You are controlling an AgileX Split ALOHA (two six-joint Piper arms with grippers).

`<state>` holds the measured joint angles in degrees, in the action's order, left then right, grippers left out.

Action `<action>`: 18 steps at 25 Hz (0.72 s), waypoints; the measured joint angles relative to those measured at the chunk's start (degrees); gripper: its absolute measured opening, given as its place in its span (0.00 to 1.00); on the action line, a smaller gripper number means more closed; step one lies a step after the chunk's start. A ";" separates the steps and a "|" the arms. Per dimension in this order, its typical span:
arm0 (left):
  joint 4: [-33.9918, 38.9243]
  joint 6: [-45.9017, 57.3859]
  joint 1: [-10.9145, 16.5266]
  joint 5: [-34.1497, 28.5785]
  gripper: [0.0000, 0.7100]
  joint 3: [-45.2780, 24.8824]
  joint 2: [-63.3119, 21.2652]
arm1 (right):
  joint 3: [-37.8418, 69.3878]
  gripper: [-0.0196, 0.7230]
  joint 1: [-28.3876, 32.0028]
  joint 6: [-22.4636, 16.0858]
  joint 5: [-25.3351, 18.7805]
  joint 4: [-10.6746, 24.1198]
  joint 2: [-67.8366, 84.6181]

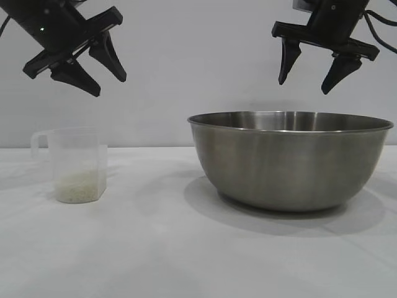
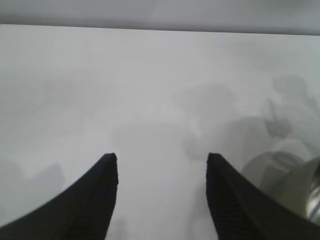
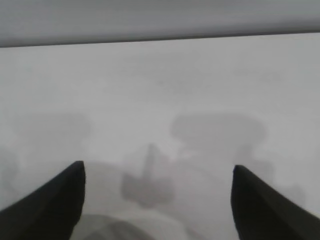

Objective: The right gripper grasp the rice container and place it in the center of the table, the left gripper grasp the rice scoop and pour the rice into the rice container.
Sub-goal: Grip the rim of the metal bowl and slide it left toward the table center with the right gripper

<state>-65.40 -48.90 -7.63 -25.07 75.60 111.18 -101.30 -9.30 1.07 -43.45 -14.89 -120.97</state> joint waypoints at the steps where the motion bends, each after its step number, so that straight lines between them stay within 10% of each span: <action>1: 0.00 0.00 0.00 0.00 0.49 0.00 0.00 | 0.00 0.75 0.00 0.00 0.00 0.00 0.00; 10: 0.00 0.00 0.00 0.00 0.49 0.00 0.00 | -0.87 0.75 0.00 0.79 -1.38 0.65 0.00; 18: 0.00 -0.09 0.00 0.00 0.49 0.00 0.00 | -10.92 0.75 1.36 1.09 -21.59 4.51 0.00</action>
<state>-65.40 -48.99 -7.63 -25.07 75.60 111.18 -112.22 -7.94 2.15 -65.04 -10.38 -120.97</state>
